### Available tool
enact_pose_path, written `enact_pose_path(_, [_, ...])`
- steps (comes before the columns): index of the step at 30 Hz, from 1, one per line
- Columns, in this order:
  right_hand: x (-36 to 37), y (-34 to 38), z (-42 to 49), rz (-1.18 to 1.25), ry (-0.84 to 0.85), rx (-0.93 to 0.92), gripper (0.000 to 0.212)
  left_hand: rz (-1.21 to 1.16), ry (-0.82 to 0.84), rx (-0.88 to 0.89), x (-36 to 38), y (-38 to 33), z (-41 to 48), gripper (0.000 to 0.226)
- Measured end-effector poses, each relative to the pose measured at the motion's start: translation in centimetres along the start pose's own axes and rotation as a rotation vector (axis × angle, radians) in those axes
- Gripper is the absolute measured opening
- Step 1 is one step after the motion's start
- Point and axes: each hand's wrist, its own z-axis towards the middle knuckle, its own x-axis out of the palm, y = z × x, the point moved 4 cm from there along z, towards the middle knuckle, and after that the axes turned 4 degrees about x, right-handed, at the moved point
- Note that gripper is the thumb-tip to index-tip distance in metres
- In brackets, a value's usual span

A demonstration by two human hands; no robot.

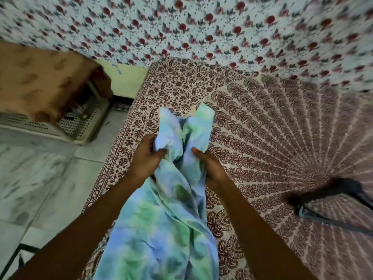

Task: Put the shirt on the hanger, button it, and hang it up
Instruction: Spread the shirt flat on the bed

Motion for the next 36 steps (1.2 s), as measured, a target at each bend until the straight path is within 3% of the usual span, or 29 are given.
enact_pose_path(3, [0.2, 1.7, -3.9, -0.054, -0.047, -0.042, 0.035, -0.247, 0.004, -0.151, -0.6, -2.5, -2.2, 0.030])
enact_pose_path(5, [0.0, 3.0, -7.2, -0.091, -0.047, -0.107, 0.025, -0.331, 0.073, -0.149, -1.1, -4.9, -4.6, 0.019])
enact_pose_path(7, [-0.4, 4.3, -10.6, -0.123, -0.062, -0.170, 0.012, -0.261, 0.117, -0.076, -1.9, -7.1, -6.8, 0.019])
enact_pose_path(12, [-2.6, 8.4, -20.4, -0.265, -0.183, -0.389, 0.018, -0.113, 0.145, 0.174, -5.2, -13.2, -11.5, 0.005])
enact_pose_path(16, [-2.3, 12.6, -29.7, -0.395, -0.221, -0.577, 0.009, -0.007, 0.175, 0.441, -7.0, -20.0, -15.5, 0.014])
enact_pose_path(19, [-1.7, 16.0, -36.8, -0.446, -0.333, -0.742, 0.017, 0.026, 0.168, 0.608, -7.7, -25.1, -18.3, 0.012])
enact_pose_path(21, [-1.6, 17.5, -41.2, -0.543, -0.378, -0.833, 0.004, 0.031, 0.171, 0.679, -7.8, -28.2, -20.2, 0.014])
enact_pose_path(23, [-1.9, 18.9, -44.5, -0.642, -0.433, -0.902, 0.010, 0.018, 0.215, 0.719, -7.4, -31.0, -21.9, 0.006])
enact_pose_path(25, [-2.4, 20.0, -48.4, -0.686, -0.464, -0.945, 0.008, 0.039, 0.219, 0.776, -7.1, -33.7, -24.3, 0.019])
enact_pose_path(30, [-2.8, 22.6, -56.9, -0.713, -0.448, -1.071, 0.018, 0.083, 0.103, 0.956, -8.2, -39.6, -28.8, 0.031])
enact_pose_path(32, [-3.0, 23.7, -60.0, -0.700, -0.454, -1.131, 0.023, 0.086, 0.066, 1.042, -8.6, -41.8, -30.8, 0.025])
enact_pose_path(36, [-3.5, 25.7, -64.7, -0.613, -0.367, -1.241, 0.014, 0.070, 0.019, 1.180, -8.8, -45.2, -33.2, 0.024])
